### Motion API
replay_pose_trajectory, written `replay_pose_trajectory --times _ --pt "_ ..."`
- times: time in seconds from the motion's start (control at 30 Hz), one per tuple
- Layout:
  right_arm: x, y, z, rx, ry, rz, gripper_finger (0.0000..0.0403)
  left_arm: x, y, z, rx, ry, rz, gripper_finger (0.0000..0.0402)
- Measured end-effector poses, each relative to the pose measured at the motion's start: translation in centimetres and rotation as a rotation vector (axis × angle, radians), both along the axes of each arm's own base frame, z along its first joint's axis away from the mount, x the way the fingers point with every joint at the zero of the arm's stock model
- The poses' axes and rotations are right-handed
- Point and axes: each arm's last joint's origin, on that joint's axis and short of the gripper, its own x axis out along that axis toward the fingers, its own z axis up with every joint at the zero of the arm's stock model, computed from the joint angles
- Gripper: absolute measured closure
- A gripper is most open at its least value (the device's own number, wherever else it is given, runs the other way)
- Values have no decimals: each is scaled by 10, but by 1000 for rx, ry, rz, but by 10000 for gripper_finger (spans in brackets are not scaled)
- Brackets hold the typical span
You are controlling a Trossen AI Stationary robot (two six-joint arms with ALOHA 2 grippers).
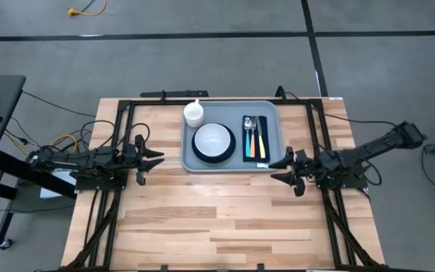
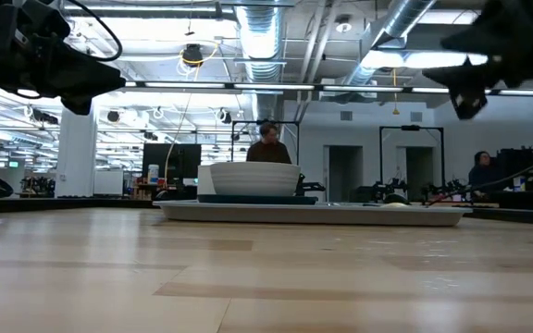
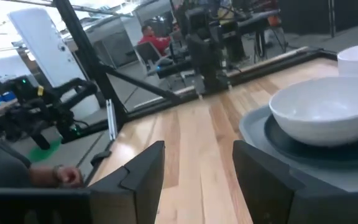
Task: Set up tray
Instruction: Return to Home Position
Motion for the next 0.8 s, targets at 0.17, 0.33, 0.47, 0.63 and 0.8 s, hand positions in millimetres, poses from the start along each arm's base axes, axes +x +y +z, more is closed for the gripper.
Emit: replay_pose_trajectory --times 0.17,0.33,0.47,0.63,0.8 --pt "-9 -3 -20 1 2 0 218 0 0 0 0 1 1 312" --pt "-10 -3 -21 -32 13 0 221 0 0 0 5 2 1 312" --pt "-10 -3 -22 -77 16 2 222 0 0 0 2 2 1 312" --pt "-9 -3 -23 -81 26 2 223 0 0 0 17 4 1 312" --pt "-9 -3 -23 -81 26 2 225 0 0 0 20 4 1 312"
